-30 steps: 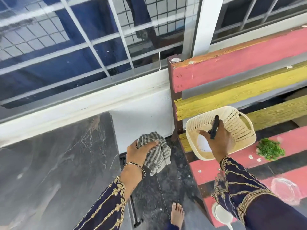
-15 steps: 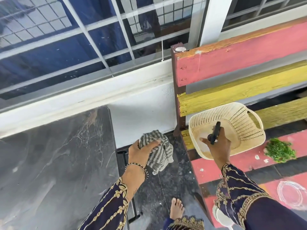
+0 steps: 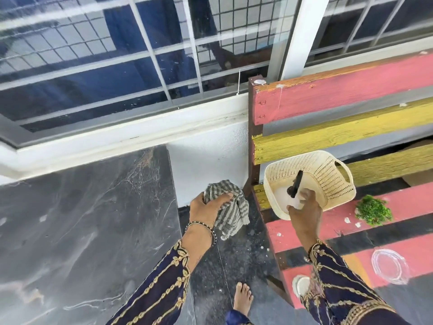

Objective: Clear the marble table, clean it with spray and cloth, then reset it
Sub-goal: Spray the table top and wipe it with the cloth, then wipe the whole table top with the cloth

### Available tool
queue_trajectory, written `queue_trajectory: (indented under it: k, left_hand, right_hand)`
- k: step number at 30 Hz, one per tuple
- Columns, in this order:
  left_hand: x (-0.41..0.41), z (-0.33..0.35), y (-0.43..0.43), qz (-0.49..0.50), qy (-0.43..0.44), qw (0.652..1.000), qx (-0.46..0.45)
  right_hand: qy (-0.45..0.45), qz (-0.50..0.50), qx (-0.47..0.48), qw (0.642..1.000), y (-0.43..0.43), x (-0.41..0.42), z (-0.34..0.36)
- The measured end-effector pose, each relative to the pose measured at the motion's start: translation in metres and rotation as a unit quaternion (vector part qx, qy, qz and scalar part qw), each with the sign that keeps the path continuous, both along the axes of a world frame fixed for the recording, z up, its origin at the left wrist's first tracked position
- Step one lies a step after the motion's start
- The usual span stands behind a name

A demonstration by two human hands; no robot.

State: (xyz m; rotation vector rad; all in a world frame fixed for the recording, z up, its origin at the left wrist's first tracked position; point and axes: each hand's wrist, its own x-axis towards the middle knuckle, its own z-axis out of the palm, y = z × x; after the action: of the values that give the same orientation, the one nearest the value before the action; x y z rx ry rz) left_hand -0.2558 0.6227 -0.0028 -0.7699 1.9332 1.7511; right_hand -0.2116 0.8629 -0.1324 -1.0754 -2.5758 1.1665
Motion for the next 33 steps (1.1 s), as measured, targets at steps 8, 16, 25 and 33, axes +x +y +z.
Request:
queue_trajectory:
  k: [8,16,25,33]
  left_hand:
    - [0.062,0.058,-0.074,-0.068,0.046,0.997,0.011]
    - [0.164,0.101,-0.218,-0.07,0.141,0.986,0.058]
    - [0.254,0.099,-0.389,0.071,0.173,0.982,0.038]
    - [0.288,0.088,-0.493,0.073,0.239,0.968,-0.018]
  right_hand:
    - [0.109,0.081,-0.001,0.991,-0.128,0.052,0.1]
    - [0.24,0.245,-0.064,0.937,-0.304,0.116,0.2]
    - [0.124,0.458,-0.036,0.879,-0.486,0.178,0.221]
    - [0.065,0.491,-0.14,0.857,-0.62,0.178,0.221]
